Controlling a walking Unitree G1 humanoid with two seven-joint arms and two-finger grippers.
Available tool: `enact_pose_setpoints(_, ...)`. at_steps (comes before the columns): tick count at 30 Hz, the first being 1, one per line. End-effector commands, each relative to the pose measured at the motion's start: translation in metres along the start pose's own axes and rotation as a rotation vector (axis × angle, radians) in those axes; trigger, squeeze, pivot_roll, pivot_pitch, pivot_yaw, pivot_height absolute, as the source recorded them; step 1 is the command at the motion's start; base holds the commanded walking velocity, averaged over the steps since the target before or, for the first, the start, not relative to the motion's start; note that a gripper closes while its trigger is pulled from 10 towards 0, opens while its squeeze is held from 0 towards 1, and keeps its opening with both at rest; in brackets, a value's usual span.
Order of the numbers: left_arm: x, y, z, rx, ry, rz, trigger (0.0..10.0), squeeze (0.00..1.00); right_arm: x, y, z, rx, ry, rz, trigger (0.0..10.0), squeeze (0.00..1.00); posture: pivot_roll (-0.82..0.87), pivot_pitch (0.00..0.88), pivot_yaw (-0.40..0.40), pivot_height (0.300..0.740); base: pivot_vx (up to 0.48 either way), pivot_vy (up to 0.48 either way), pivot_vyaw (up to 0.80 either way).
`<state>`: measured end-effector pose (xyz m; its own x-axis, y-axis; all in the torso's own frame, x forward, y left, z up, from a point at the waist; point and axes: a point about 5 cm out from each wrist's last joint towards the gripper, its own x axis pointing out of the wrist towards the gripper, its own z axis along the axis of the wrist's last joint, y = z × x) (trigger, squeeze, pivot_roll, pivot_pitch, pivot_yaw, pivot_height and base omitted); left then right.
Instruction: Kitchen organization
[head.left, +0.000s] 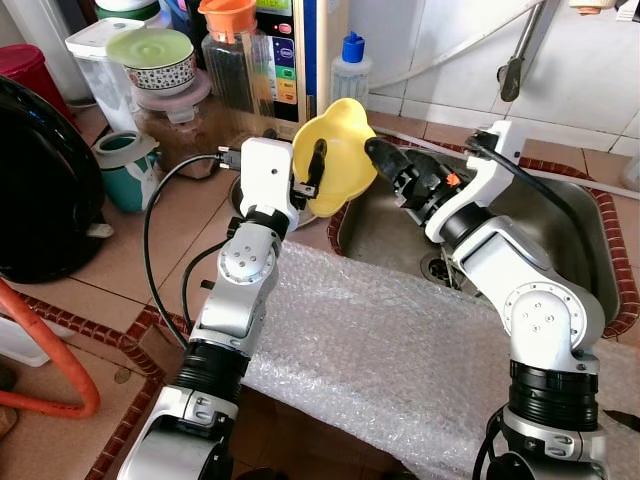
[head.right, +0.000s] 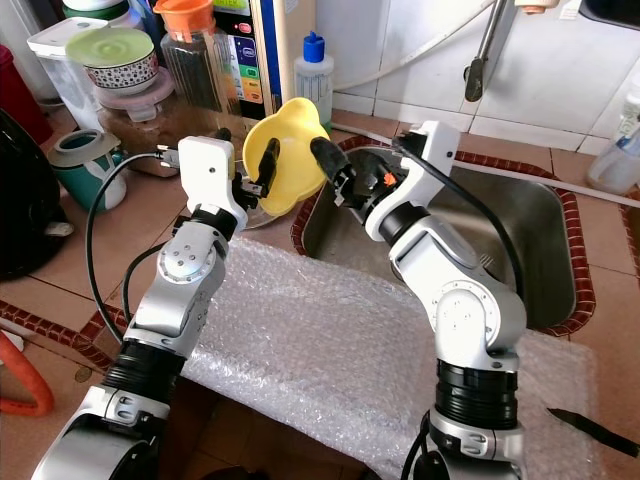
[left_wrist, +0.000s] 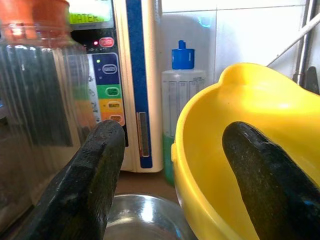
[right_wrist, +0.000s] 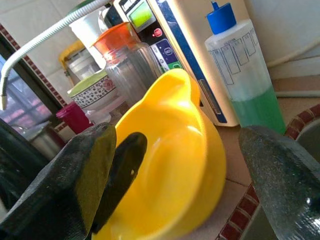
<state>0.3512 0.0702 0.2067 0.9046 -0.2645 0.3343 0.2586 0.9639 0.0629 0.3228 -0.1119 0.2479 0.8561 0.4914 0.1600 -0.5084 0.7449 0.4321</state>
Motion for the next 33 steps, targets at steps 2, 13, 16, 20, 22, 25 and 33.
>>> enact_pose_setpoints(2,0.0,-0.002,0.007,0.011,-0.03,-0.009,10.0,0.0,0.006,0.0,-0.002,-0.028,0.03,-0.029,10.0,0.0,-0.05,0.086,0.035,0.74,0.0,0.0,0.0)
enact_pose_setpoints(13,0.001,-0.003,0.016,0.003,-0.058,-0.007,10.0,0.0,0.022,-0.008,-0.011,-0.099,0.079,-0.133,0.0,0.0,-0.04,0.089,0.027,0.74,0.0,0.0,0.0)
enact_pose_setpoints(16,0.001,-0.004,0.016,0.0,-0.058,-0.008,10.0,0.0,0.024,-0.01,-0.011,-0.104,0.073,-0.145,0.0,0.0,-0.04,0.09,0.028,0.74,0.0,0.0,0.0)
enact_pose_setpoints(20,0.001,-0.004,0.016,0.001,-0.056,-0.011,10.0,0.0,0.025,-0.013,-0.011,-0.113,0.071,-0.167,0.0,0.0,-0.04,0.09,0.029,0.74,0.0,0.0,0.0)
enact_pose_setpoints(22,0.0,-0.004,0.015,0.0,-0.053,-0.013,10.0,0.0,0.025,-0.014,-0.01,-0.112,0.07,-0.177,0.0,0.0,-0.04,0.09,0.028,0.74,0.0,0.0,0.0)
enact_pose_setpoints(25,0.0,-0.007,0.015,0.006,-0.055,-0.023,10.0,0.0,0.026,-0.019,-0.011,-0.104,0.079,-0.21,0.0,0.0,-0.05,0.09,0.027,0.74,0.0,0.0,0.0)
enact_pose_setpoints(33,-0.001,-0.01,0.016,0.009,-0.062,-0.039,10.0,0.0,0.029,-0.021,-0.014,-0.071,0.106,-0.235,0.0,0.0,-0.04,0.09,0.026,0.74,0.0,0.0,0.0)
